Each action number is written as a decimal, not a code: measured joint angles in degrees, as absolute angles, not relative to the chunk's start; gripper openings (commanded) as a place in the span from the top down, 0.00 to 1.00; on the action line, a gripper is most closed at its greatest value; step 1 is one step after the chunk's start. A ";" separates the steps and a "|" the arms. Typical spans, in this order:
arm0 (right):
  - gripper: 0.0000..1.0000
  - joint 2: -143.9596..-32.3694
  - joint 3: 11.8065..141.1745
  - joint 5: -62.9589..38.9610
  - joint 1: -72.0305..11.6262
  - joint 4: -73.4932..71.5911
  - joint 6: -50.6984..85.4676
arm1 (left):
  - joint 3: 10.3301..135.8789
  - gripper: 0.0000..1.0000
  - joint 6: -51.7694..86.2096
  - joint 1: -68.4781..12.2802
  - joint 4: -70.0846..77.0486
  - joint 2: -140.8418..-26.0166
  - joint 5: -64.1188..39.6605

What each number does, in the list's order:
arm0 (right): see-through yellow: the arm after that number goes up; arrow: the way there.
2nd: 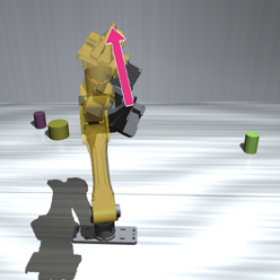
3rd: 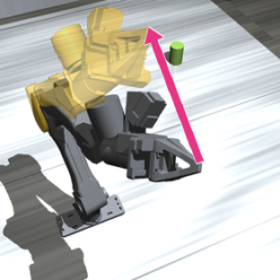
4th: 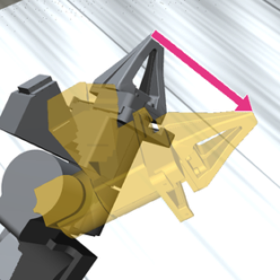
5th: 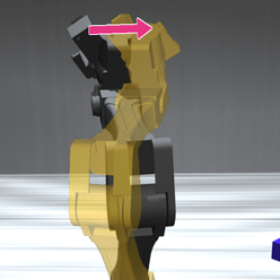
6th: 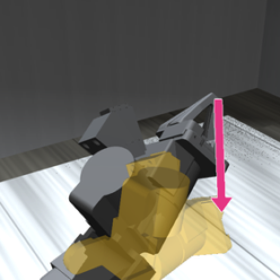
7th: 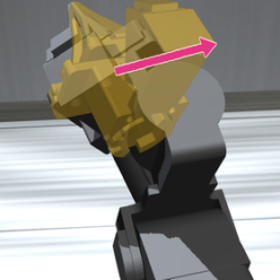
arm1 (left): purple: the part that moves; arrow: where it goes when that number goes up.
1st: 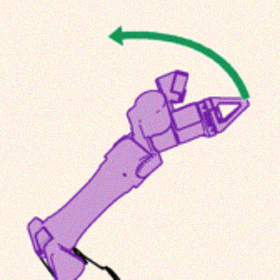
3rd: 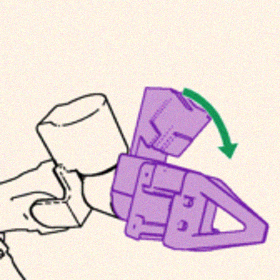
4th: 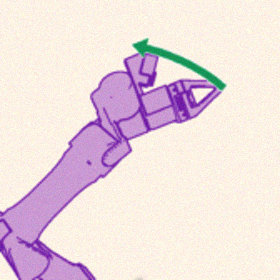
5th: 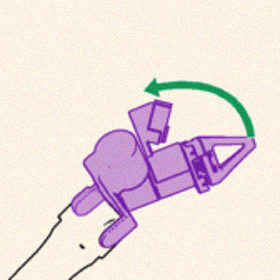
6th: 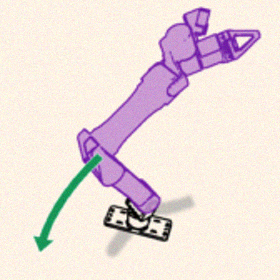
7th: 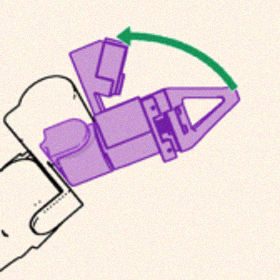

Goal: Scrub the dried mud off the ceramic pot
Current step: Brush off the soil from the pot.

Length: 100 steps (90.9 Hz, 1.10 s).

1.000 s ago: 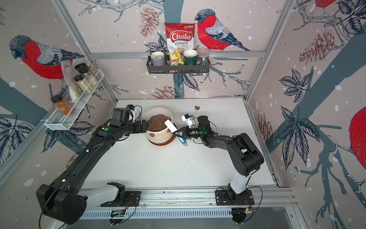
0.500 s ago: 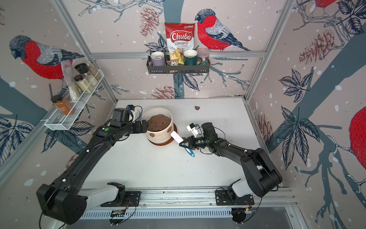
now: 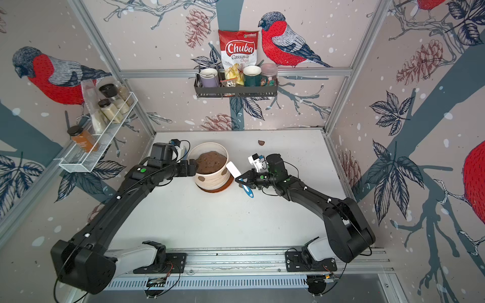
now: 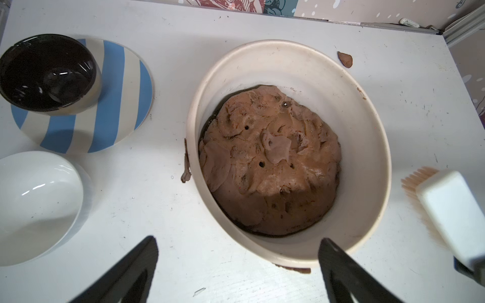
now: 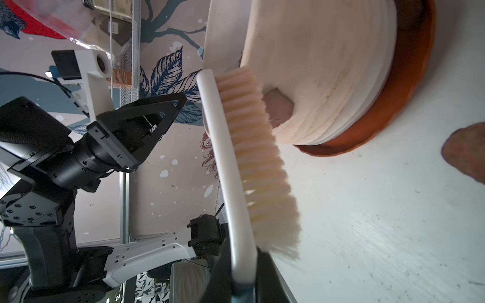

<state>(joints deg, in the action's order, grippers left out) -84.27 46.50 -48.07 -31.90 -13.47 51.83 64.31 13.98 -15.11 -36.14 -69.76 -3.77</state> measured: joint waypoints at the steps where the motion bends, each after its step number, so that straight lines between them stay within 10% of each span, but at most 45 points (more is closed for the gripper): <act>1: 1.00 -84.51 46.54 -47.99 -31.92 -13.63 52.31 | 64.31 0.05 13.98 -15.11 -36.14 -69.76 -3.92; 100: 1.00 -95.15 33.76 -51.55 -32.67 -34.85 58.83 | 64.31 0.08 13.61 -15.05 -36.25 -70.65 -5.58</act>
<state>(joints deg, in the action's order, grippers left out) -95.15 33.76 -51.55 -32.67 -34.85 58.83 64.31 13.61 -15.05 -36.25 -70.65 -5.58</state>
